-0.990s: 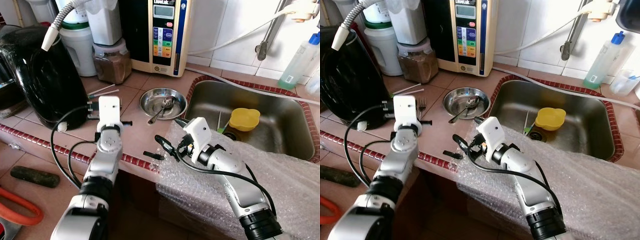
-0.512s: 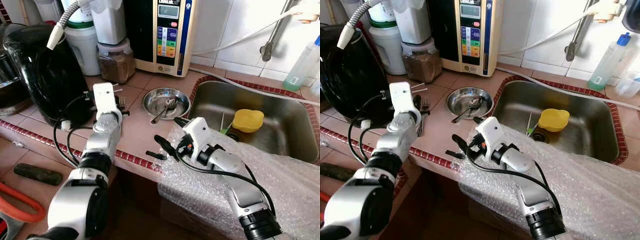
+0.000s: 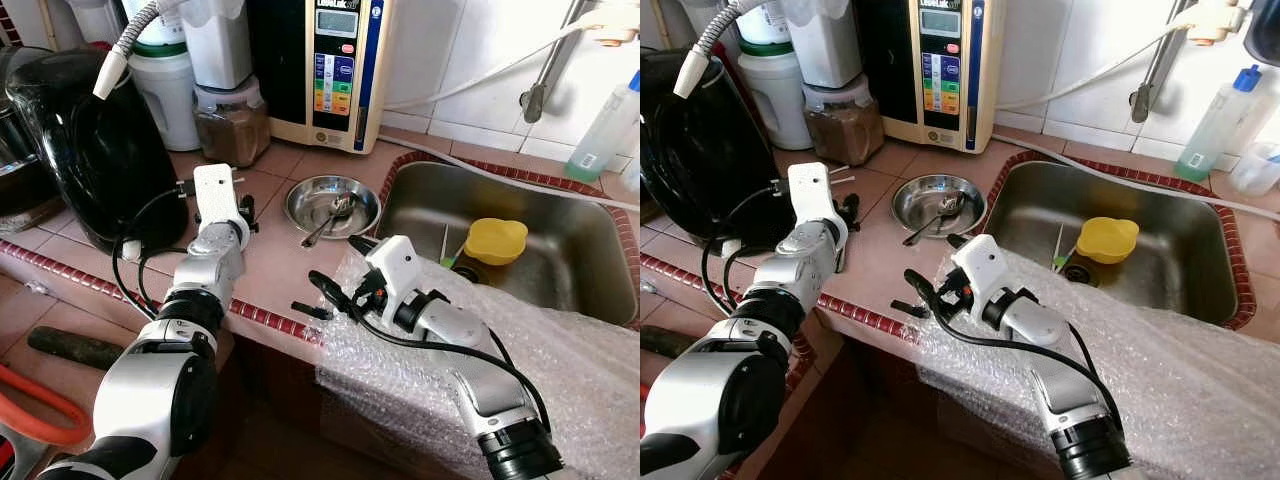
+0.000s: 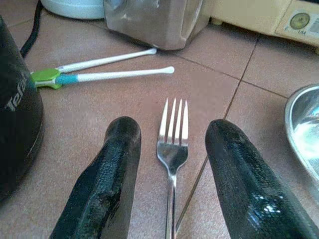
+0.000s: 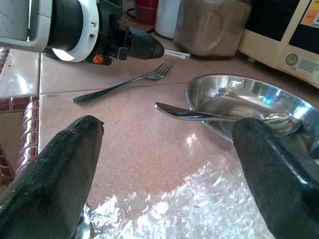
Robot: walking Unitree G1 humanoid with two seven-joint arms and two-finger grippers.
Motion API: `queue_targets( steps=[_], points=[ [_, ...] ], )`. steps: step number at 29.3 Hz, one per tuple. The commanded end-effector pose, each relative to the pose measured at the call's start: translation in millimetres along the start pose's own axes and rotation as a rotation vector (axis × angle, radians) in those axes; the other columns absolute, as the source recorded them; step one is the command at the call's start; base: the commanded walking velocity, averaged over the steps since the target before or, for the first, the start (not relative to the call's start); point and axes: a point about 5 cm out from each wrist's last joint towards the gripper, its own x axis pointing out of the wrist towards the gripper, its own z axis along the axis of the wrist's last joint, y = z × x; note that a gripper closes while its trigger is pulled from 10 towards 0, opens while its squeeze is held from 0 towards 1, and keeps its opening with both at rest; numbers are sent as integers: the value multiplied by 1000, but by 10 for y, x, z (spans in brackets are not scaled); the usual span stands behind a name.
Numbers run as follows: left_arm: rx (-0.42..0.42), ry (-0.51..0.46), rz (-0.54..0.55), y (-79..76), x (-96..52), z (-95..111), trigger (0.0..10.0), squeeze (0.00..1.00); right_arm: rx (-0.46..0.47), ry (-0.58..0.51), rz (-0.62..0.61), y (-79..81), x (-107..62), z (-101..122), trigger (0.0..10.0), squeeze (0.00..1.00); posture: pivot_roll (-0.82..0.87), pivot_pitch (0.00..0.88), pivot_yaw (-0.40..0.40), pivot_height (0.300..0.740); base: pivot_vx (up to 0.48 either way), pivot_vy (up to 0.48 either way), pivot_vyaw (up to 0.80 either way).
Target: Kitchen organization
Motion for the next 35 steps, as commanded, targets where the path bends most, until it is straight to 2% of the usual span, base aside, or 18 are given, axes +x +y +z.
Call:
queue_targets(
  steps=[1,31,35],
  points=[
    [9,1,-1,12,12,51,10000,1000,-8,-9,1,13,-5,19,10000,0,-44,0,40,740,0,0,0],
    [9,1,-1,12,12,51,10000,1000,-8,-9,1,13,-5,19,10000,0,-44,0,40,740,0,0,0],
    [45,77,-88,-86,1,-128,10000,1000,-7,-6,-2,11,-1,7,10000,0,-42,0,48,740,0,0,0]
  ],
)
